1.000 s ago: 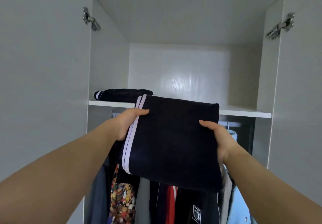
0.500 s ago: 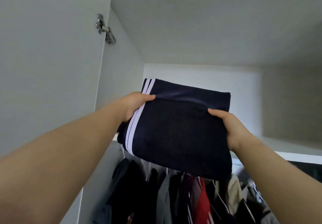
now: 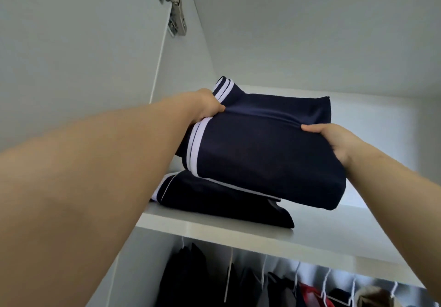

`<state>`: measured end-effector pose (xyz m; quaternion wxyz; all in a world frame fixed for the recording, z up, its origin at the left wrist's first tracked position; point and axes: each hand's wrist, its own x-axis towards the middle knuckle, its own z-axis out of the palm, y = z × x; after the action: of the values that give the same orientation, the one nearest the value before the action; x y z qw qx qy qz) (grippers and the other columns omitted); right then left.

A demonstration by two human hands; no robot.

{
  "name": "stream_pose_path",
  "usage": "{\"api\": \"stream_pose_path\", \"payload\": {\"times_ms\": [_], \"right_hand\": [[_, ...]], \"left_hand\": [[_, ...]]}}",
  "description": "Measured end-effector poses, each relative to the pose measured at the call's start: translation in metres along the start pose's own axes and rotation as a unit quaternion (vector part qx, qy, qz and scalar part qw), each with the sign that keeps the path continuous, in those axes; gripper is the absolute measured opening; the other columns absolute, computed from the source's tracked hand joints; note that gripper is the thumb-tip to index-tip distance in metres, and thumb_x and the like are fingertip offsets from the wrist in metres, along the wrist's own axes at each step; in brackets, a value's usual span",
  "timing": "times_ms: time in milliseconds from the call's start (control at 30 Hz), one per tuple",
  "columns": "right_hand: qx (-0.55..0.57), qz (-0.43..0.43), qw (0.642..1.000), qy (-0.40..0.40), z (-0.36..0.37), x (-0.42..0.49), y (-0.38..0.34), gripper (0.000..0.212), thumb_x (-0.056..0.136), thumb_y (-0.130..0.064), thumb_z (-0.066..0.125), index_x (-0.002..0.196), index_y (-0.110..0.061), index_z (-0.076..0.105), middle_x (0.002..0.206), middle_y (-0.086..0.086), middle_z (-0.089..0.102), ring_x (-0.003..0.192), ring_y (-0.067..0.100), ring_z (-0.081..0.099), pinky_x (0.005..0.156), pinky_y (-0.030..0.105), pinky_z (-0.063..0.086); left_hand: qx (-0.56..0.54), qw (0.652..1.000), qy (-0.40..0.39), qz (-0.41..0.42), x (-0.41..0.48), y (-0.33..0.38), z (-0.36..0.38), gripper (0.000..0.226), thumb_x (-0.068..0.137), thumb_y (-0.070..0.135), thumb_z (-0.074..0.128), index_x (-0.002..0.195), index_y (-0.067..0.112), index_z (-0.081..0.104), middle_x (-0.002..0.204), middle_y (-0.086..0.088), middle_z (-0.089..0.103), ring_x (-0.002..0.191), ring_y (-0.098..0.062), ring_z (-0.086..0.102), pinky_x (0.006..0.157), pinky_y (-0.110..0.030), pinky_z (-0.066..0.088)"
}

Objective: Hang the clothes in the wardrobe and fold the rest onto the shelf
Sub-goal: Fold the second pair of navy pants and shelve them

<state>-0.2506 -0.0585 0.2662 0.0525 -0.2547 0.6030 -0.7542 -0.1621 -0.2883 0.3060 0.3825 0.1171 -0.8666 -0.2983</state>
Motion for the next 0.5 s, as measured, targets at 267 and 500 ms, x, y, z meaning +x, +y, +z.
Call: {"api": "stream_pose_path", "payload": {"times_ms": [267,500], "right_hand": [[-0.114,0.062,0.991,0.016,0.025,0.059,0.053,0.008,0.087,-0.006,0.06,0.094,-0.004,0.059,0.047,0.008,0.063,0.044,0.022,0.062,0.037,0.023,0.045],[-0.228,0.07,0.971,-0.006,0.021,0.069,0.075,0.016,0.089,-0.008,0.056,0.104,-0.002,0.057,0.065,0.01,0.054,0.05,0.018,0.05,0.028,0.012,0.035]], "left_hand": [[0.269,0.962,-0.048,-0.021,0.017,-0.045,0.026,0.045,0.098,0.024,0.041,0.14,0.008,0.035,0.141,-0.006,0.042,0.121,-0.026,0.046,0.089,-0.024,0.034],[0.268,0.956,-0.081,-0.091,0.029,-0.078,0.059,0.044,0.091,0.03,0.054,0.129,0.008,0.047,0.129,-0.009,0.053,0.115,-0.026,0.051,0.085,-0.028,0.037]]}}
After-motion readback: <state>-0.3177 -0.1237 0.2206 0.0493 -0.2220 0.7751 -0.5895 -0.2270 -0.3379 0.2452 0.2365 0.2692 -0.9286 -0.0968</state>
